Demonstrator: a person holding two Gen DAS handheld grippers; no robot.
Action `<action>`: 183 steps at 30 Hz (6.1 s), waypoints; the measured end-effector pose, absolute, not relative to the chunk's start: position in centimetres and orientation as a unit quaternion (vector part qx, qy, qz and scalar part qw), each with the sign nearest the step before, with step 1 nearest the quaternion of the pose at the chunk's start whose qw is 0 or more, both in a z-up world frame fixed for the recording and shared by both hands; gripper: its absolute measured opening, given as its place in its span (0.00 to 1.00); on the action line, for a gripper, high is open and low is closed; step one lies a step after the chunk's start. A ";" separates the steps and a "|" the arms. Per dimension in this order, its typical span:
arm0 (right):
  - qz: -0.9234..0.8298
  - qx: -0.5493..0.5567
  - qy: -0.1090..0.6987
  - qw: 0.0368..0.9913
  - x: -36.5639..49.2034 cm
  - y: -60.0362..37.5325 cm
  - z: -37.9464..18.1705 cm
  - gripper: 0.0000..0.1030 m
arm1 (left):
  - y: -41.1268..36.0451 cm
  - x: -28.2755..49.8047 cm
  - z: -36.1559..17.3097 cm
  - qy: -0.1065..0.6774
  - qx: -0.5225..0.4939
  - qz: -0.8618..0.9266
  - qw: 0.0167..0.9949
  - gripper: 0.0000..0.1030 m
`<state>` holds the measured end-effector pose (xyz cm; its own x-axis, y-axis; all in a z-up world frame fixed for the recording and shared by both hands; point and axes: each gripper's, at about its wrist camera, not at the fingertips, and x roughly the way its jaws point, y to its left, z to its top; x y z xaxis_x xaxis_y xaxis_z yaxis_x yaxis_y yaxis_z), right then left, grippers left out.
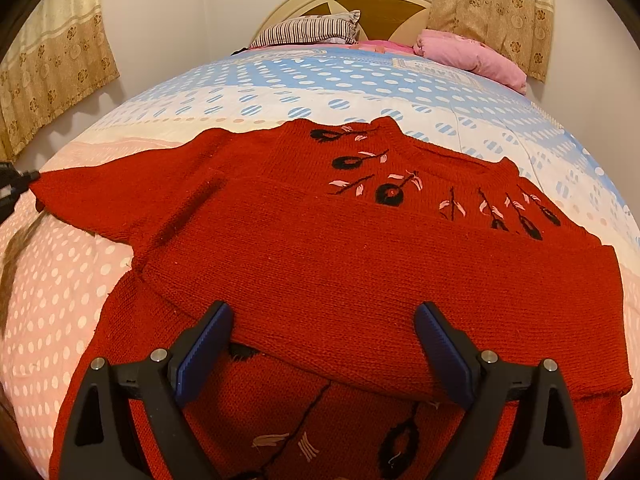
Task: Fold small clothes
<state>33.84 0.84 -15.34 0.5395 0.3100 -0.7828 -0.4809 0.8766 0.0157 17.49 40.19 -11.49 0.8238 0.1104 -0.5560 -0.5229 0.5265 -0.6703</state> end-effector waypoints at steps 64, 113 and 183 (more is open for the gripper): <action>0.247 0.025 0.424 0.871 27.2 -11.8 -14.5 0.91 | 1.5 28.0 -6.0 0.292 0.064 -0.086 0.950 0.84; 0.207 0.095 0.448 0.865 37.9 -16.9 -7.4 0.04 | 13.5 30.5 -15.6 0.436 -0.057 0.045 0.897 1.00; 0.151 0.017 0.445 0.883 35.2 -18.2 -14.5 0.55 | 12.6 28.4 -14.2 0.388 -0.014 0.105 0.915 1.00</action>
<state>35.15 -18.22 -14.52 0.5588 0.2816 -0.7800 -0.2522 0.9537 0.1636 28.36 12.61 -14.16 0.6764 0.1803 -0.7141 -0.2023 0.9778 0.0553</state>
